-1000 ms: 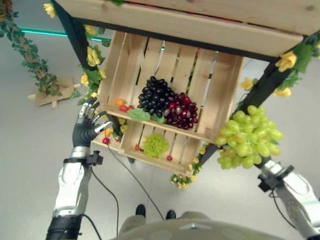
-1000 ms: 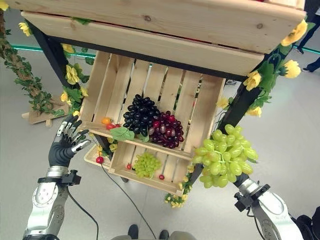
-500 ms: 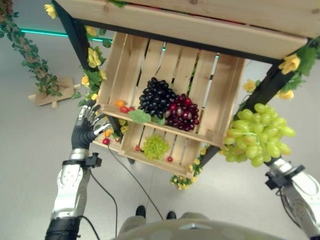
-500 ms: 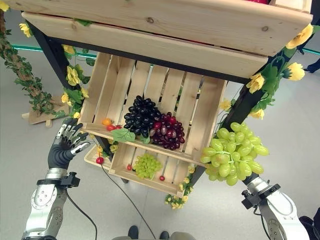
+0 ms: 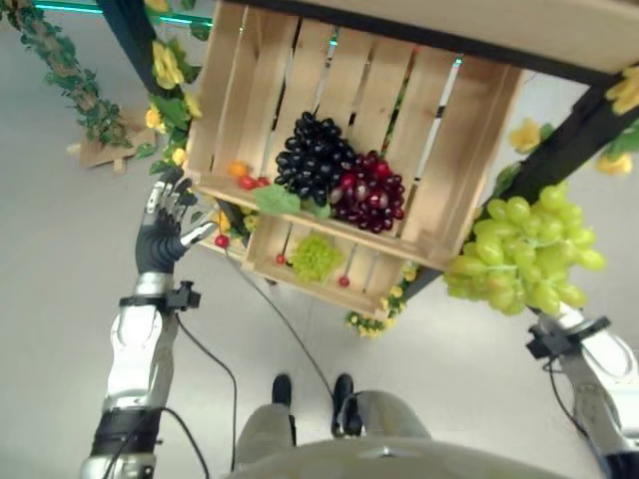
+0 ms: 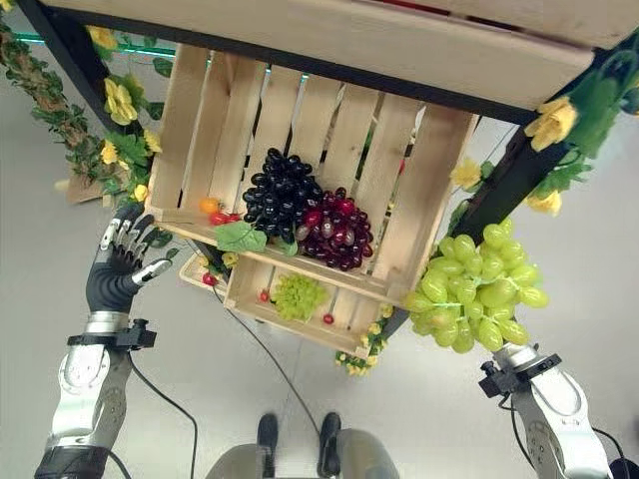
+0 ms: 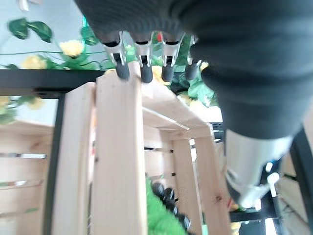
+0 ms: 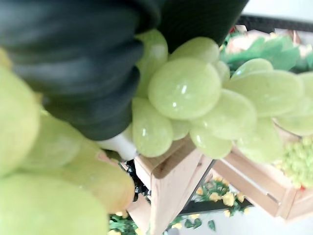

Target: Pick up the fruits from the basket on one side to the basket on the other side

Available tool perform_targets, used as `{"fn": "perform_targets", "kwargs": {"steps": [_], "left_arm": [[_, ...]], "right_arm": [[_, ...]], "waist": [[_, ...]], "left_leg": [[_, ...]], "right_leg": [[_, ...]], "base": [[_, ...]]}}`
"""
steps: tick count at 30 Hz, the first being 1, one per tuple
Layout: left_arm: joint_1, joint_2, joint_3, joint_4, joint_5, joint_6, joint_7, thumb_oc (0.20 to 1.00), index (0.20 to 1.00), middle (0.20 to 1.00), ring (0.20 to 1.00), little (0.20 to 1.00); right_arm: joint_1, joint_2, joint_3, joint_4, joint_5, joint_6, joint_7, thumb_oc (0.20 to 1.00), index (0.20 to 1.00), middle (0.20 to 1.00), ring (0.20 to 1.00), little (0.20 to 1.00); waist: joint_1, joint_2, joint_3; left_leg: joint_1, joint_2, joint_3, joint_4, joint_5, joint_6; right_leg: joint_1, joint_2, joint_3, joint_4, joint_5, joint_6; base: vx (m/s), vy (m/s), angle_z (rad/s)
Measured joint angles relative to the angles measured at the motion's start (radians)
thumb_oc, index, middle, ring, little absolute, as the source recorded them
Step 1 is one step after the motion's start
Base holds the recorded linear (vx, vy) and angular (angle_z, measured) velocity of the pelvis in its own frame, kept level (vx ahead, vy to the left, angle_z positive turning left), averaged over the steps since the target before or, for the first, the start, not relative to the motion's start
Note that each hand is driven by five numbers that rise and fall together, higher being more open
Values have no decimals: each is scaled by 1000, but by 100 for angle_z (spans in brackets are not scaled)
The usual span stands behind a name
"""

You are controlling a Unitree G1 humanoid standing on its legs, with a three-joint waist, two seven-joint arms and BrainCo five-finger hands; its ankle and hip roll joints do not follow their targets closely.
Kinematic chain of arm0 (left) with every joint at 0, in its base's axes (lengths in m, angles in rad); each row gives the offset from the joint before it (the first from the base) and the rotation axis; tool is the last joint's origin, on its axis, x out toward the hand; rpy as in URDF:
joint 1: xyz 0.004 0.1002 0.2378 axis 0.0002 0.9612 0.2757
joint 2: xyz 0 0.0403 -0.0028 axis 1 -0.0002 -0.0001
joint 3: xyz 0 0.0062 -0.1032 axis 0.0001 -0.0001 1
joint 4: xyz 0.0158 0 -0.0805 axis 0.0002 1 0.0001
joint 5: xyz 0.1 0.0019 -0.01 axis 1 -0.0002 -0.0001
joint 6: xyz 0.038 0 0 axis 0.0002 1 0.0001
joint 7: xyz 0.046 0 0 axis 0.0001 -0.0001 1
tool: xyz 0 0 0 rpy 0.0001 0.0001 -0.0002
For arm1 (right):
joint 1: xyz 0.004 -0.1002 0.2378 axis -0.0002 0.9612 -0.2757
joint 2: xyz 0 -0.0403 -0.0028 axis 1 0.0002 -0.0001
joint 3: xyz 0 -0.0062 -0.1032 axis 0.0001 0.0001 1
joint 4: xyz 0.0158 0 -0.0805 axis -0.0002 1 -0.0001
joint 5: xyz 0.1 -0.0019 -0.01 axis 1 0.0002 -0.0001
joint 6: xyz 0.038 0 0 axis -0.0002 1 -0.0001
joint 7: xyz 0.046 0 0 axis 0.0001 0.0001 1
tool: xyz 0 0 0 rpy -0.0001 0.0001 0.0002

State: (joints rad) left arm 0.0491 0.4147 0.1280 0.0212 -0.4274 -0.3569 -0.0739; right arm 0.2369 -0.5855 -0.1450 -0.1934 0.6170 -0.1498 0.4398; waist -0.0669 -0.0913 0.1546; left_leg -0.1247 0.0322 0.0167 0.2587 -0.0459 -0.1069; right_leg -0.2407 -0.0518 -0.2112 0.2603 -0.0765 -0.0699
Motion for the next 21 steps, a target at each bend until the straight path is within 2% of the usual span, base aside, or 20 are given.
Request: {"fn": "perform_targets", "kwargs": {"steps": [2, 3, 4, 5, 6, 10, 13, 14, 15, 16, 17, 18, 19, 20, 21], "left_arm": [[16, -4, 2, -1, 0, 1, 0, 1000, 1000, 1000, 1000, 1000], [19, -4, 2, 0, 0, 1, 0, 1000, 1000, 1000, 1000, 1000], [18, -4, 1, 2, 0, 7, -2, 1000, 1000, 1000, 1000, 1000], [17, -4, -4, 4, 0, 18, -5, 1000, 1000, 1000, 1000, 1000], [14, -5, -21, 16, 0, 25, -6, 1000, 1000, 1000, 1000, 1000], [50, -4, -28, 27, 0, 42, -5, 1000, 1000, 1000, 1000, 1000], [75, 0, -14, 42, 0, 42, 6, 1000, 1000, 1000, 1000, 1000], [84, 0, -8, 42, 0, 42, 6, 1000, 1000, 1000, 1000, 1000], [87, 2, -3, 40, 1, 42, 7, 1000, 1000, 1000, 1000, 1000], [89, 4, 2, 38, 1, 41, 6, 1000, 1000, 1000, 1000, 1000], [89, 15, 8, 37, 2, 41, 7, 1000, 1000, 1000, 1000, 1000], [86, 32, 9, 36, 2, 40, 6, 1000, 1000, 1000, 1000, 1000], [79, 39, 8, 36, 2, 40, 6, 1000, 1000, 1000, 1000, 1000], [66, 41, 6, 36, 2, 41, 5, 1000, 1000, 1000, 1000, 1000], [61, 34, 8, 35, 3, 41, 4, 1000, 1000, 1000, 1000, 1000]], "right_arm": [[0, -1, -1, 2, 2, 0, -14, 200, 200, 200, 200, 200], [2, -3, -2, 3, 3, -1, -18, 200, 200, 200, 200, 200], [1, -4, -6, 4, 3, -2, -32, 200, 200, 200, 200, 200], [2, -5, -8, 4, 4, -2, -35, 200, 200, 200, 200, 200], [1, -5, -5, 8, 3, -1, -37, 200, 200, 200, 200, 200], [-2, 3, 0, 14, 2, -2, -45, 200, 200, 200, 200, 200], [-30, 21, 31, 48, -8, -2, -60, 200, 200, 200, 200, 200], [-34, 20, 39, 48, -9, -2, -60, 200, 200, 200, 200, 200], [-30, 22, 40, 47, -16, -2, -59, 200, 200, 200, 200, 200], [-32, 23, 41, 48, -17, -2, -59, 200, 200, 200, 200, 200], [-33, 24, 41, 49, -18, -2, -60, 200, 200, 200, 200, 200], [-33, 29, 40, 51, -18, -2, -62, 200, 200, 200, 200, 200], [-32, 31, 40, 53, -18, -2, -63, 200, 200, 200, 200, 200], [-37, 31, 40, 68, -19, -2, -64, 200, 200, 200, 200, 200], [-36, 29, 43, 76, -23, 2, -64, 200, 200, 200, 200, 200]], "waist": [[-21, 17, -4], [-34, 25, -5], [-53, 40, -3], [-63, 46, -1], [-63, 53, 2], [-36, 51, 4], [-21, 21, 11], [-16, 18, 13], [-21, 7, 14], [-20, 1, 18], [-27, -11, 21], [-36, -15, 23], [-58, -18, 24], [-55, 1, 38], [-49, 12, 46]], "left_leg": [[107, 39, -21, 0, -50, -26], [137, 53, -20, -13, -60, -25], [167, 78, 15, -59, -73, -30], [172, 82, 25, -88, -73, -26], [178, 76, 45, -133, -84, -3], [185, 55, 62, -171, -124, 15], [179, -13, 88, -150, -143, 55], [175, -14, 100, -145, -143, 63], [165, -43, 116, -118, -150, 78], [161, -45, 127, -112, -151, 85], [129, -56, 143, -89, -153, 100], [99, -63, 153, -61, -152, 113], [80, -67, 149, -43, -150, 121], [50, -42, 170, -38, -140, 138], [51, -23, 190, -45, -129, 142]], "right_leg": [[21, 11, -11, -12, 8, 12], [19, 15, -17, -13, 12, 14], [6, 15, -36, -5, 21, 26], [-2, 16, -38, -5, 26, 30], [-20, 17, -36, -6, 46, 37], [-69, 11, 9, 10, 88, 62], [-99, -24, 79, 9, 144, 103], [-98, -29, 97, 0, 152, 117], [-98, -37, 121, -30, 179, 134], [-96, -41, 136, -51, 195, 146], [-94, -50, 172, -96, 235, 177], [-92, -53, 203, -144, 247, 235], [-91, -52, 218, -173, 239, 261], [-124, -22, 250, -104, 186, 268], [-148, -7, 245, 14, 149, 220]], "base": [[-84, 181, 12], [-86, 199, 29], [-62, 185, 37], [-75, 202, 27], [-92, 190, 7], [-140, 170, -24], [-157, 207, -32], [-185, 183, -46], [-207, 138, -39], [-232, 128, -48], [-225, 127, -40], [-229, 123, -19], [-219, 101, -9], [-185, 63, -24], [-149, 38, -37]]}}
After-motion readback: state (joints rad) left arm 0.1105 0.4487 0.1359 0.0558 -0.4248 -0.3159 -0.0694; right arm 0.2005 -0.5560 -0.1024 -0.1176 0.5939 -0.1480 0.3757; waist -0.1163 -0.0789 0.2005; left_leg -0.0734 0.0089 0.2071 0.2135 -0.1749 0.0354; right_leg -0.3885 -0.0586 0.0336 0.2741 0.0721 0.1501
